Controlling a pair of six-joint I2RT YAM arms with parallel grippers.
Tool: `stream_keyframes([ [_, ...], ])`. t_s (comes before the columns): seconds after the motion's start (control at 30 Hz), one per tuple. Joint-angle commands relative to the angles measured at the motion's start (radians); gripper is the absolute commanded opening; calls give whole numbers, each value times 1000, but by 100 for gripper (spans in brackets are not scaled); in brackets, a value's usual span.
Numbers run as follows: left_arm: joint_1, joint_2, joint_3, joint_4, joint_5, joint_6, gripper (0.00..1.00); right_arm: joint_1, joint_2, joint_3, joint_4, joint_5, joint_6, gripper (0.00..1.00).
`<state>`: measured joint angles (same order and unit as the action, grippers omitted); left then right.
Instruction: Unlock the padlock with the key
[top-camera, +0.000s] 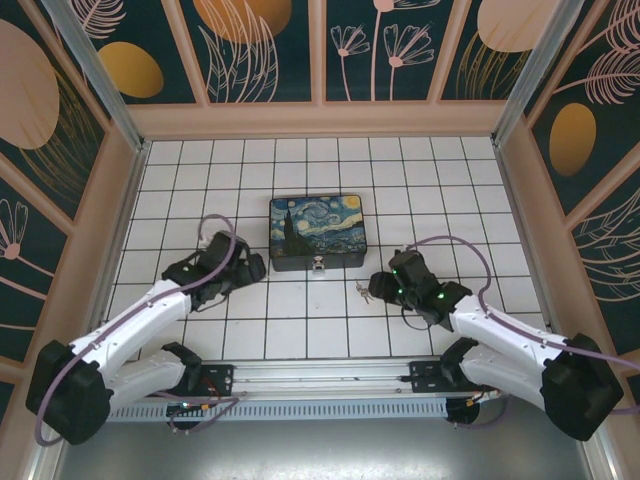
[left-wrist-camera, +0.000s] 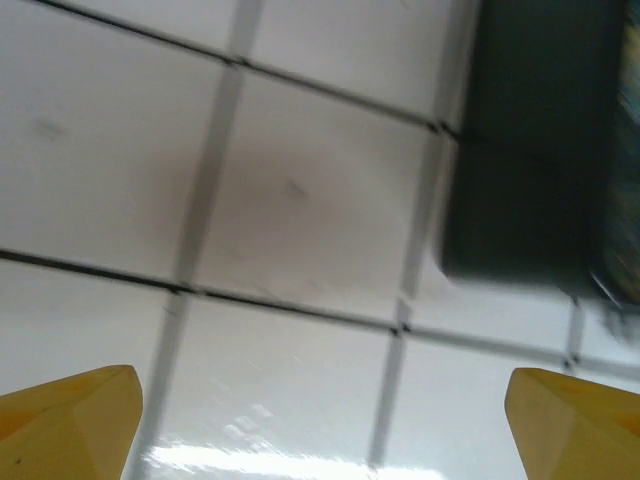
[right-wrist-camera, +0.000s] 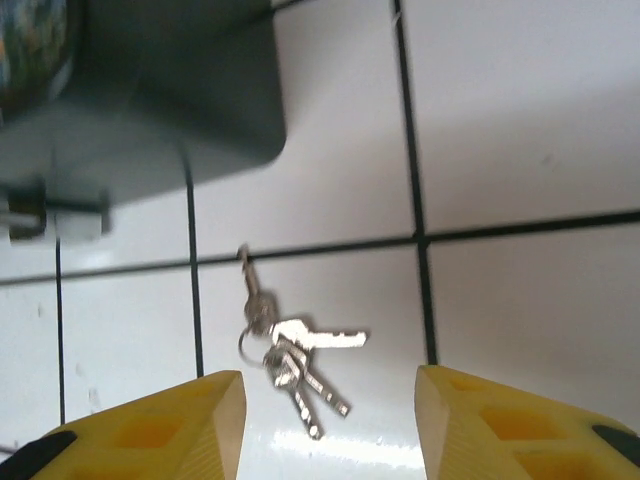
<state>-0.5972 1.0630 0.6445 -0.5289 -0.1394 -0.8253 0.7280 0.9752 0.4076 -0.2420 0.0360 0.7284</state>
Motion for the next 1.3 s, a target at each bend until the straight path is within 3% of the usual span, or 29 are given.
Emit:
stream_keyframes([
  [0.0,-112,46,16,29,104,-81,93,46,46,16,60,-16,-26,46],
  [0.1,-178,113,47,86,146,-91,93,90,139,94,53,48,-109,39],
  [0.23,-181,145,43,180,222,-117,93,120,236,168,51,70,-186,37],
  [0.5,-182,197,59,245,231,-134,94,158,320,196,50,54,-232,29],
  [0.97,-180,216,90,227,212,-104,94,160,432,241,10,146,-300,26],
  [1.27,-179,231,115,210,202,-82,94,160,434,215,17,128,-320,26],
])
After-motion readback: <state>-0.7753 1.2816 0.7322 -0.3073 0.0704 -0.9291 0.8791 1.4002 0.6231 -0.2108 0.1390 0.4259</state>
